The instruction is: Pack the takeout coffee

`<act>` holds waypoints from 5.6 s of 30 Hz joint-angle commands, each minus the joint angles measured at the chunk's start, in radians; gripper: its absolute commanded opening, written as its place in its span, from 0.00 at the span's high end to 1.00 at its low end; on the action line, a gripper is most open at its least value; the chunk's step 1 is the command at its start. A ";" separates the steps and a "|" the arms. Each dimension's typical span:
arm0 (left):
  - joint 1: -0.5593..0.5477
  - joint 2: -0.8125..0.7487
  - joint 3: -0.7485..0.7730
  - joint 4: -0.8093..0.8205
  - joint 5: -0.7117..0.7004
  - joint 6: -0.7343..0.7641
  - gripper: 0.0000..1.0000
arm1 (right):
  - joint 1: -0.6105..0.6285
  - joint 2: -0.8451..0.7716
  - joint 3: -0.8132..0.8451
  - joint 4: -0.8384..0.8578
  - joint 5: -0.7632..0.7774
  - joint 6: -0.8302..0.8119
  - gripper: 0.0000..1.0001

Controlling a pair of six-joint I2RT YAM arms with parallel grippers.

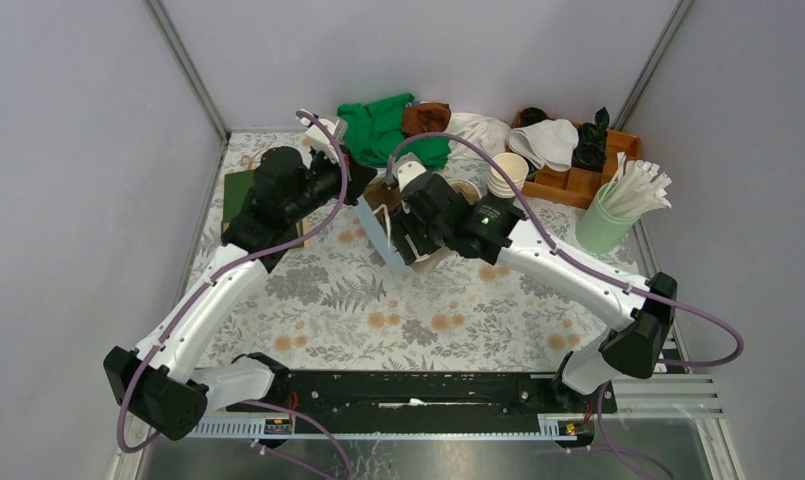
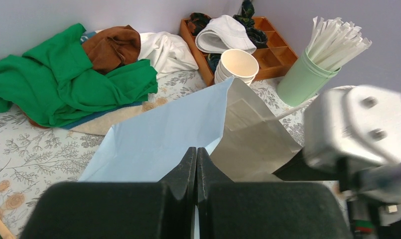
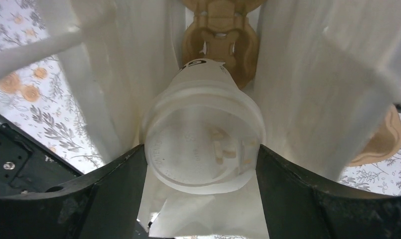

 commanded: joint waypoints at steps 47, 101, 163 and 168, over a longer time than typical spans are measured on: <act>0.003 -0.010 0.049 -0.184 0.049 -0.035 1.00 | 0.020 -0.016 -0.398 0.572 0.113 -0.155 0.41; 0.158 0.085 0.060 -0.071 0.121 -0.276 1.00 | -0.090 0.311 0.165 -0.096 -0.036 -0.108 0.39; -0.026 0.054 -0.149 0.195 0.113 -0.264 1.00 | -0.097 0.218 0.075 -0.487 -0.133 0.112 0.41; -0.026 0.060 -0.146 0.194 0.120 -0.264 1.00 | -0.097 0.219 0.013 -0.445 -0.135 0.100 0.41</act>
